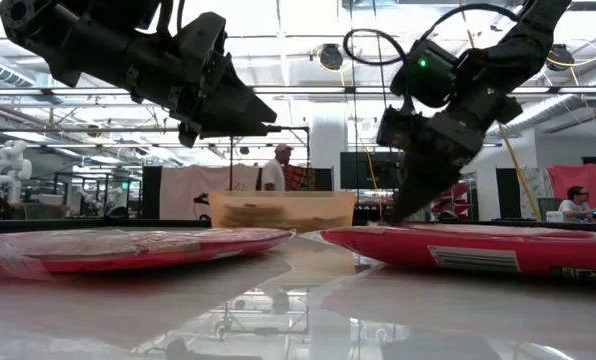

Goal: Sort popcorn bags into baskets
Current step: Put the red popcorn bag into the orange bin

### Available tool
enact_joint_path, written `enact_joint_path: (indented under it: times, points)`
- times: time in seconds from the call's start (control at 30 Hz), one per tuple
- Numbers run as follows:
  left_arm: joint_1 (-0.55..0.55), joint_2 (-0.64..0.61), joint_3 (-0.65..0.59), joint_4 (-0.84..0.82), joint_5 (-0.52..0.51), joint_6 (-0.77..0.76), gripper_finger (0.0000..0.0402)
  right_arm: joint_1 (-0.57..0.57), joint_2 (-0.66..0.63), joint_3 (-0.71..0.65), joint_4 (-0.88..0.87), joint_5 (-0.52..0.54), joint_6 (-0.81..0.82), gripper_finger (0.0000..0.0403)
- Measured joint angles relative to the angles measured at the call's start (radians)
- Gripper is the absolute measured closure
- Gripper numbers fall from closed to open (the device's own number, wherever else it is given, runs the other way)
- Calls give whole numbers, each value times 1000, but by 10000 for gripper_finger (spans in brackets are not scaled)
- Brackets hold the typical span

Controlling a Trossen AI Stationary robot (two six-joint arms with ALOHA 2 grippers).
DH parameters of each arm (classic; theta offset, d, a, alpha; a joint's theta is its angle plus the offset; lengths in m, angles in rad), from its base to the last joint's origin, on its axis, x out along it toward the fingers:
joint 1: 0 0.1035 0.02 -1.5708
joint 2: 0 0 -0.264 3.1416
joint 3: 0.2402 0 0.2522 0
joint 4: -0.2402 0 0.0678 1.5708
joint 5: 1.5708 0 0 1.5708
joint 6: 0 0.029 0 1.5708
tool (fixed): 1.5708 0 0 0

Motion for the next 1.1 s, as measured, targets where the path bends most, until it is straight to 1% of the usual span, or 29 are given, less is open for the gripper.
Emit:
enact_joint_path:
  times: [0.13, 0.2, 0.27, 0.37, 0.43, 0.5, 0.57, 0.67, 0.77, 0.83, 0.93, 1.03, 1.1]
  points:
    - [0, 14, 0, 9, 0, -50, 248, 0, -13, 0, 80, 1, -6, 401]
    - [0, 30, 0, 6, 1, -68, 238, -3, -23, 1, 90, 1, -8, 402]
    - [0, 57, 0, 48, 0, -81, 224, -8, -41, 0, 78, -9, -7, 402]
    - [0, 114, -1, 123, 3, -93, 199, -14, -87, 0, -19, -9, 19, 399]
    - [0, 169, 9, 210, 16, -104, 183, -15, -122, 0, -79, -9, 49, 398]
    - [0, 224, 26, 283, 58, -102, 169, -14, -159, 0, -156, -10, 78, 395]
    - [5, 288, 75, 329, 140, -89, 161, -14, -197, 0, -232, -11, 105, 383]
    - [9, 387, 200, 324, 280, -41, 162, -17, -240, 0, -334, -11, 124, 354]
    - [8, 484, 357, 224, 353, 33, 179, -24, -249, 0, -383, -10, 129, 315]
    - [10, 535, 455, 101, 385, 72, 194, -32, -246, 0, -416, -10, 127, 287]
    - [19, 584, 579, -119, 440, 117, 222, -43, -231, 0, -413, -8, 101, 248]
    - [26, 617, 653, -284, 460, 151, 249, -50, -212, 0, -375, -9, 73, 219]
    - [36, 628, 671, -340, 453, 164, 265, -55, -193, 0, -334, -10, 66, 206]
